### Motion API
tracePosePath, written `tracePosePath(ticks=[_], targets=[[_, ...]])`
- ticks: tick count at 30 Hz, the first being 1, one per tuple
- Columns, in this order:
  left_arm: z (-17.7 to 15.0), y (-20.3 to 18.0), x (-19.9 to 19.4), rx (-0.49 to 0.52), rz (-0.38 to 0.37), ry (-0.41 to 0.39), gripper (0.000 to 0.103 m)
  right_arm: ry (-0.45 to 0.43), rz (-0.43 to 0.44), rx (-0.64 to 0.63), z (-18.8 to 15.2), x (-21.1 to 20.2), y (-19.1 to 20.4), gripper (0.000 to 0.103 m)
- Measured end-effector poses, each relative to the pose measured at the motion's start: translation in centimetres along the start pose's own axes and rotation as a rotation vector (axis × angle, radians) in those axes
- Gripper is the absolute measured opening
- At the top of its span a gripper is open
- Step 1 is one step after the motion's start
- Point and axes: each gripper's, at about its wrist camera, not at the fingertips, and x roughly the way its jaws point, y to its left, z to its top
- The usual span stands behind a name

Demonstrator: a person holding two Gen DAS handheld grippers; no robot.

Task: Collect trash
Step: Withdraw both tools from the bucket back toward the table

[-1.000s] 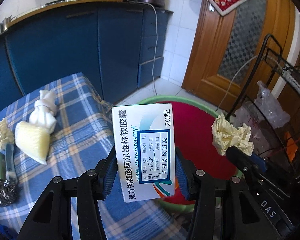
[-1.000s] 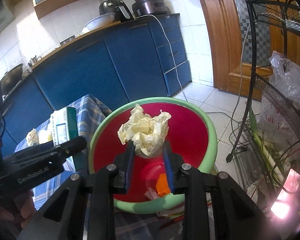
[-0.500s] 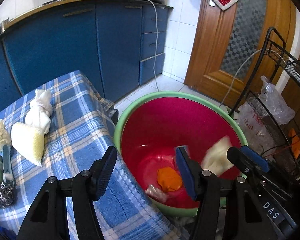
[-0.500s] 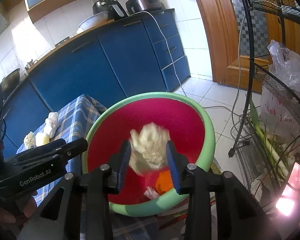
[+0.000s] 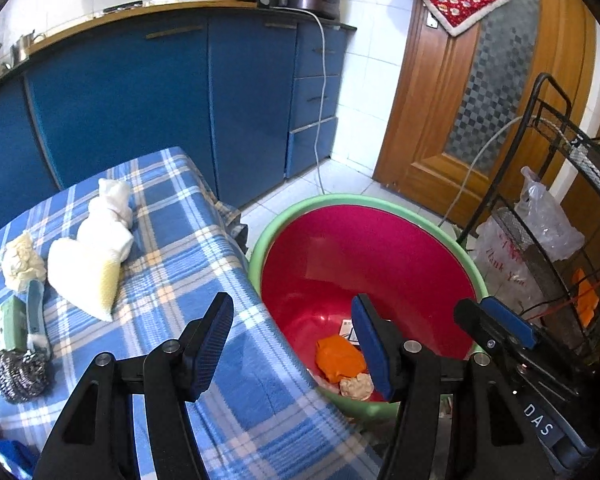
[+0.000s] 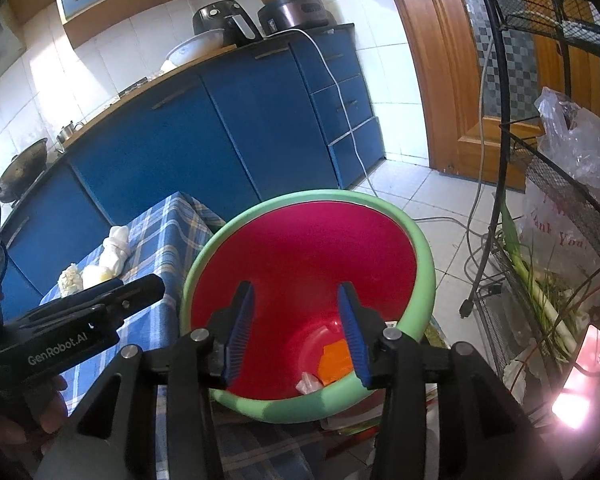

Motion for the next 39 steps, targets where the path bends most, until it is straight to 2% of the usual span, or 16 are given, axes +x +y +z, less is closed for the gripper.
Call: tracePosePath(ticks=[6,17,31,39], targets=[[-0.3,1.0,-1.7,-0.022,0.004,-0.02,0.063,-0.017,-0.002,-0.019,0.0,-1.0,1.4,0.051],[-1.2,3.2,-5.1,-0.067,0.027,-0.054,0.063,-0.032,0.022,-0.059,-0.3,-2.8,4.0,0.053],[-2.7,6.9,-9.4,-0.142,0.096,-0.086,0.063,-0.018,0.057,-0.092,-1.1,-4.3,6.9,0.056],[-3.8,9.4,-11.2,-0.188,0.163,-0.097,0.063,0.006,0.104,-0.109,-1.6,-4.5,9.2,0.057]])
